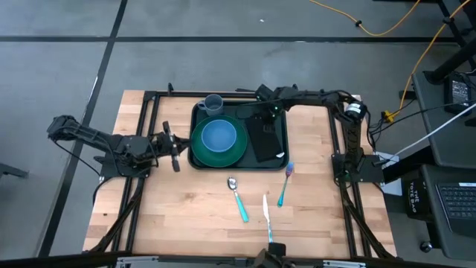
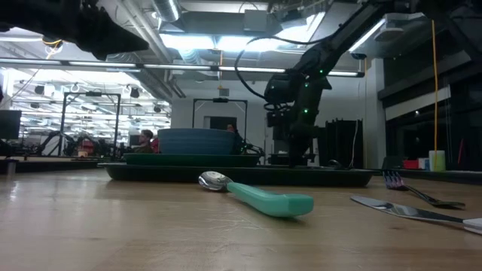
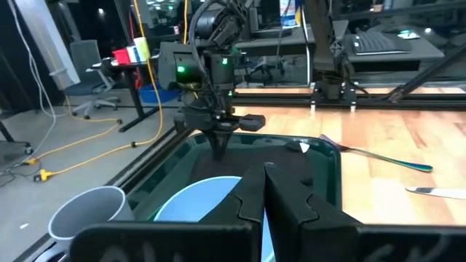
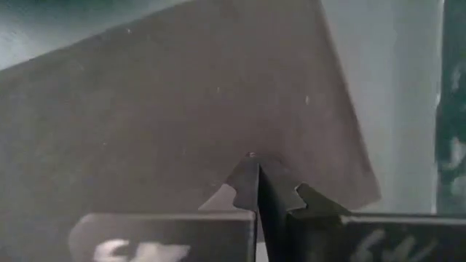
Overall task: Set up tray
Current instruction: Put the black napkin to the right of the green plate on the black serving tray, then put the blue fork in the center of the black napkin
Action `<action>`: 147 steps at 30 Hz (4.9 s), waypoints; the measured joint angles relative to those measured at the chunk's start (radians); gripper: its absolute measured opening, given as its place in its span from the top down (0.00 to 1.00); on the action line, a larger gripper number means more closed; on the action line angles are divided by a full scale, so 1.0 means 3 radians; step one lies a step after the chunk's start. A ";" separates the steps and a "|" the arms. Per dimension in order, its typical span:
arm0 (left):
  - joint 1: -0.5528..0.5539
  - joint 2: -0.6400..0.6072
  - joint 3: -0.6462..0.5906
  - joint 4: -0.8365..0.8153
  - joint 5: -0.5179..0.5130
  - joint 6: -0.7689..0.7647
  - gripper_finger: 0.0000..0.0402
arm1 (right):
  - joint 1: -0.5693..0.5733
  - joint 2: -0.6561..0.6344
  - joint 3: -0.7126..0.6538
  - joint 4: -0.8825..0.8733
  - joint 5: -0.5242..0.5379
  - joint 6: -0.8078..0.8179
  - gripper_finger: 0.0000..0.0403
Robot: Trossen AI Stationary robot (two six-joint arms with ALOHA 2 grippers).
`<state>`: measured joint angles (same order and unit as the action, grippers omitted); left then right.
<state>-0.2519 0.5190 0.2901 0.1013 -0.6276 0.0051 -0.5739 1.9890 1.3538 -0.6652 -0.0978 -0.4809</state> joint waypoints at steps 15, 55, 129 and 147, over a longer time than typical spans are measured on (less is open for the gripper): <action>0.0045 0.0001 0.0000 0.0127 0.0001 0.0113 0.99 | -0.0064 0.0061 0.0001 -0.0069 0.0008 0.0377 0.99; 0.0039 0.0001 0.0000 0.0122 0.0070 0.0028 0.99 | -0.0166 0.0209 0.0461 -0.0793 0.0510 0.1072 0.99; 0.0038 -0.0451 0.0000 -0.0249 0.0675 0.0502 0.99 | 0.2980 -0.0731 0.0521 -0.2163 0.1375 0.6348 0.99; 0.0039 -0.0450 0.0000 -0.0277 0.0675 0.0553 0.99 | 0.3307 -0.0387 0.0705 -0.2596 0.1140 0.7922 0.98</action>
<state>-0.2401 0.3840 0.2901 0.0181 -0.4252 0.1711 0.4183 1.8729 1.5654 -1.4439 0.2444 1.8956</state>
